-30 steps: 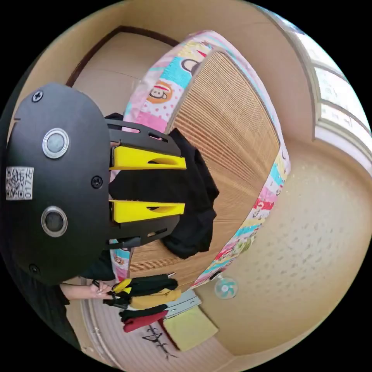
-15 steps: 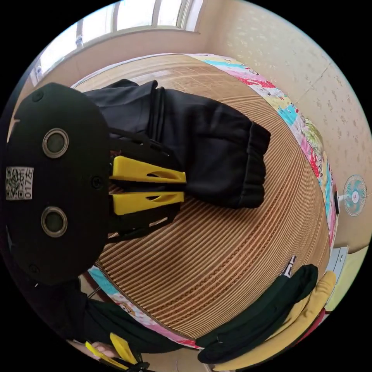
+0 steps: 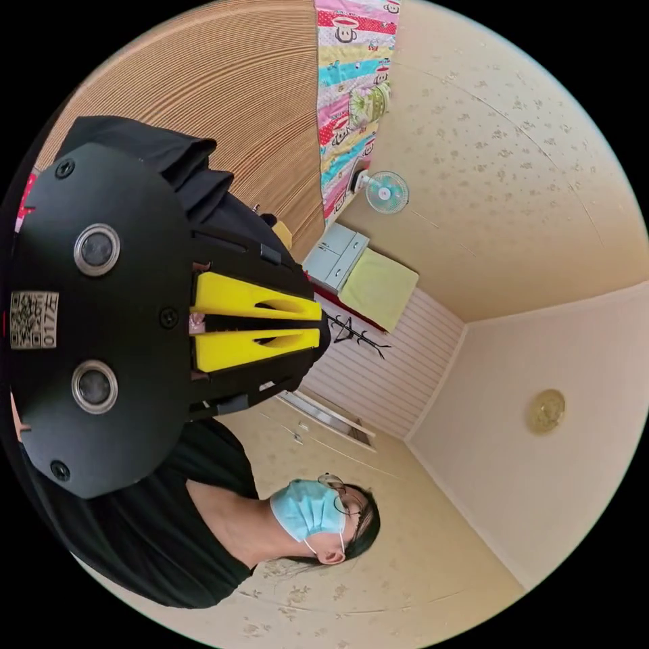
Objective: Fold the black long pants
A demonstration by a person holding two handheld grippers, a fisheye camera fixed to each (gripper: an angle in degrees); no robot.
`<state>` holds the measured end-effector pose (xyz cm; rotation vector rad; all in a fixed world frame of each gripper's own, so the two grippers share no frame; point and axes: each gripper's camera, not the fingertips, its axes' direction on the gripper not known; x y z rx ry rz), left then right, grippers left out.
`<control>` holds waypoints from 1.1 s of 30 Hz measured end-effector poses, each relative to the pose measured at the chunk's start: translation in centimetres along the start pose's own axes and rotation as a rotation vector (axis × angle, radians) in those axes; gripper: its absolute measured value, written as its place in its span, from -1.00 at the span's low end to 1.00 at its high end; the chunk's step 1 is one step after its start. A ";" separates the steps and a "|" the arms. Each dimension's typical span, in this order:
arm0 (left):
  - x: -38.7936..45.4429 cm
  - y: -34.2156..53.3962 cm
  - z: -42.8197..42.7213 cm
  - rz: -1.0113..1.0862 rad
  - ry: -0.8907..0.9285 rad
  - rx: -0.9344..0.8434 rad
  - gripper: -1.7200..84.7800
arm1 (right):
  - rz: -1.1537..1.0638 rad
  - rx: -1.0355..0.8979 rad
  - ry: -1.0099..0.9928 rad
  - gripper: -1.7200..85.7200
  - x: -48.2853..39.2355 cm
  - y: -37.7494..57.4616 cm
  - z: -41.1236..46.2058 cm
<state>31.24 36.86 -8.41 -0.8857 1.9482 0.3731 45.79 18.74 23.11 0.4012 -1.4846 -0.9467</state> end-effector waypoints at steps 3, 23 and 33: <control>3.3 -0.5 -1.5 0.052 0.049 0.047 -0.97 | -0.088 -0.011 0.170 -0.56 -4.3 -0.2 1.1; 21.6 -9.3 -12.4 0.245 0.249 0.254 -0.97 | -0.282 0.285 -0.140 -0.39 -12.6 5.8 -1.0; 29.8 -14.6 -19.3 0.238 0.338 0.365 -0.97 | -0.339 0.299 -0.526 -0.45 -14.9 5.1 0.1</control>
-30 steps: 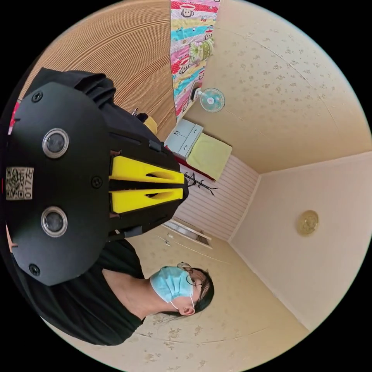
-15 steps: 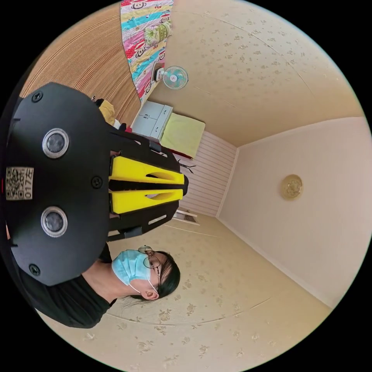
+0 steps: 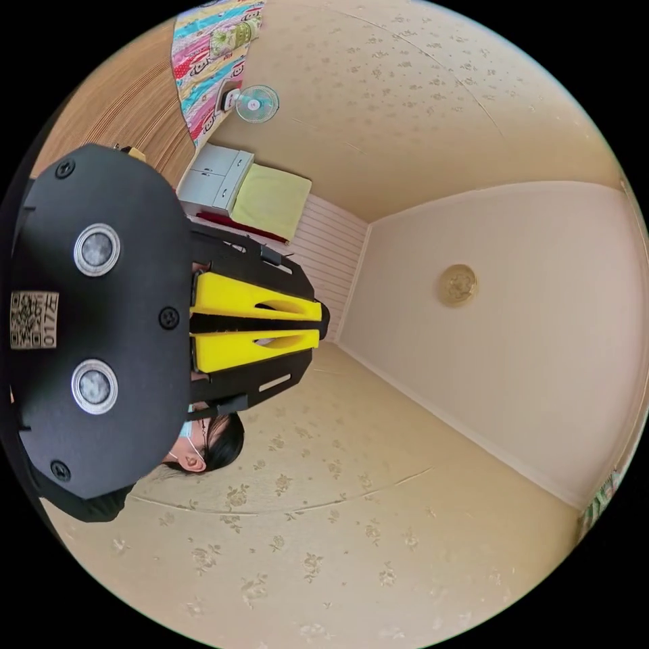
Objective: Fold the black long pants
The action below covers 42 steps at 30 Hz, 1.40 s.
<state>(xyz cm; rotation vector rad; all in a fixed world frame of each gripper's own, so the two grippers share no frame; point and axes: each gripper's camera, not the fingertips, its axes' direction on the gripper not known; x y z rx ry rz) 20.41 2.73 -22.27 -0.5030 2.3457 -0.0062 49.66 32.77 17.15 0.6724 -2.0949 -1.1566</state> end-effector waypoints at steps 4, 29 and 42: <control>0.9 -1.2 0.5 0.009 0.015 0.012 -0.97 | -0.096 0.133 0.047 -0.43 -5.5 -1.4 0.4; -12.1 4.7 -5.4 0.172 -0.938 0.037 -0.95 | -0.419 0.101 0.857 -0.87 -16.4 -22.5 9.1; -54.0 11.2 -9.4 -0.330 -1.318 -0.628 -0.75 | -0.134 -0.667 1.326 -0.77 30.1 -25.2 20.3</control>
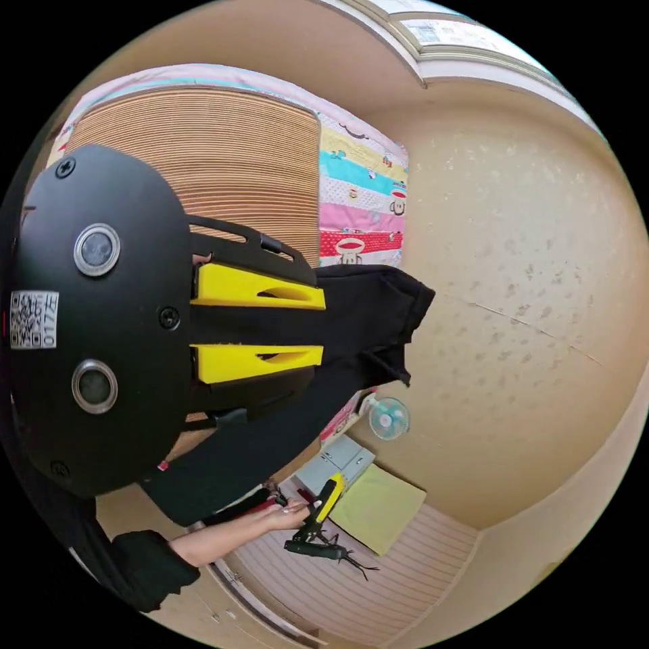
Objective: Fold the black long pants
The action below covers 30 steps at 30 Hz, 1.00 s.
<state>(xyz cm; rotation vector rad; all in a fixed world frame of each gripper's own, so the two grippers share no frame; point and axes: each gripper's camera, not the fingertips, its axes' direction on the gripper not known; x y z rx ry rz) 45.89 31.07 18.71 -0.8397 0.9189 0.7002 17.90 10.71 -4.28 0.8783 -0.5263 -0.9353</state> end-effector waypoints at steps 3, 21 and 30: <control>-3.5 12.1 8.1 -0.062 -0.016 -0.220 -0.71 | -0.023 -0.212 -0.102 -0.75 -0.1 11.2 8.6; 4.3 40.6 7.0 -0.232 -0.104 -0.432 -0.89 | 0.156 -0.544 -0.226 -0.87 -9.3 36.7 9.0; 2.8 49.5 -4.9 -0.398 -0.145 -0.391 -0.75 | 0.302 -0.507 -0.284 -0.67 -2.3 42.7 -0.2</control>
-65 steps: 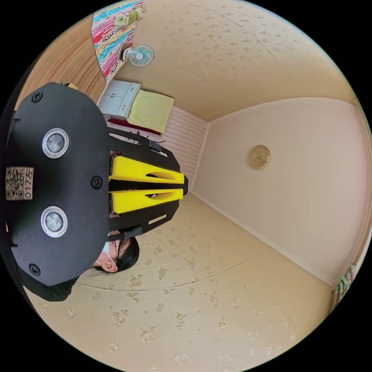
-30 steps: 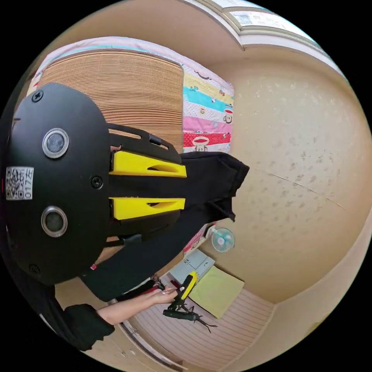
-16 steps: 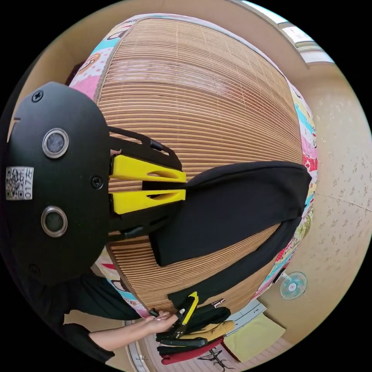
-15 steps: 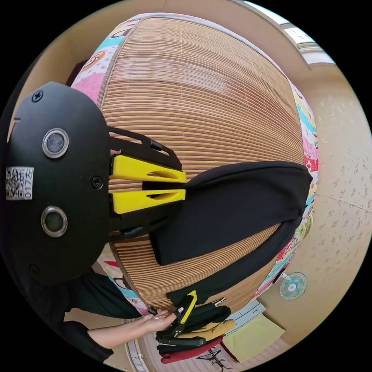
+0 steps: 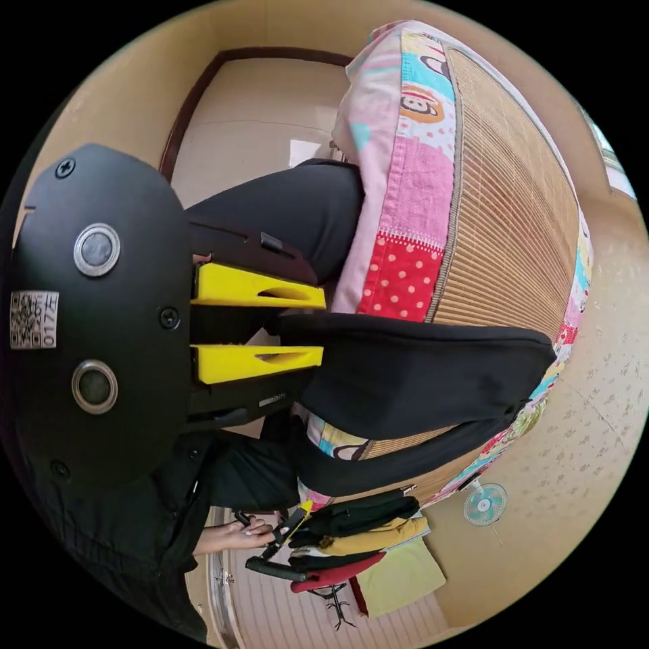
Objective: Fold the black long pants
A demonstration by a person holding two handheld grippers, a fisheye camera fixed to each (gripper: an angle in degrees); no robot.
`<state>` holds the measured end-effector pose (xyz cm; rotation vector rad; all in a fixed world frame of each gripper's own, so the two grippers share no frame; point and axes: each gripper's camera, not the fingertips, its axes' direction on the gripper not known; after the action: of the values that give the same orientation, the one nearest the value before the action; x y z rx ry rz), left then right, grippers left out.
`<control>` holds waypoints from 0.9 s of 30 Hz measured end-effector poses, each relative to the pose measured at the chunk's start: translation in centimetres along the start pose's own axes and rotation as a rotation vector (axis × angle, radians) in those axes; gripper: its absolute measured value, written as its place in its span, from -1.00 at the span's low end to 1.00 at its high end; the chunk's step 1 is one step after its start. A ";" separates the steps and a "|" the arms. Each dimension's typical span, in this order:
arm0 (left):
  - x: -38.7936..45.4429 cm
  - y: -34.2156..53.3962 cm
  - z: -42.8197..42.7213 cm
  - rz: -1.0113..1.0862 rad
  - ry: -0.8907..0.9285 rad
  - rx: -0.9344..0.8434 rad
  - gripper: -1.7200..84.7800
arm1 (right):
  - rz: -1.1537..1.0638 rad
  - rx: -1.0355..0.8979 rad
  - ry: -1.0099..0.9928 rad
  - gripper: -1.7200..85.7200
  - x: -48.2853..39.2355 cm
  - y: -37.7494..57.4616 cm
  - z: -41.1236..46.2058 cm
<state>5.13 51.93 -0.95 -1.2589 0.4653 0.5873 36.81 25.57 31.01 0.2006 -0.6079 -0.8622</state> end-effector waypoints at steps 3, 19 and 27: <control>-1.6 0.1 -3.8 -0.042 -0.028 0.141 -0.74 | 0.113 -0.049 -0.004 -0.63 5.0 -0.3 0.7; 13.0 -8.2 -8.3 0.381 0.658 -0.133 -0.58 | -0.290 0.028 -0.423 -0.92 -0.8 -4.0 -7.6; 13.0 -14.4 -6.2 0.454 0.475 -0.339 -0.84 | -0.641 -0.042 -0.452 -0.92 -9.6 -8.3 -6.3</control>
<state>24.24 45.12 0.07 -1.6381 1.1021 0.7702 30.28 27.02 18.53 0.1642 -0.9685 -1.5620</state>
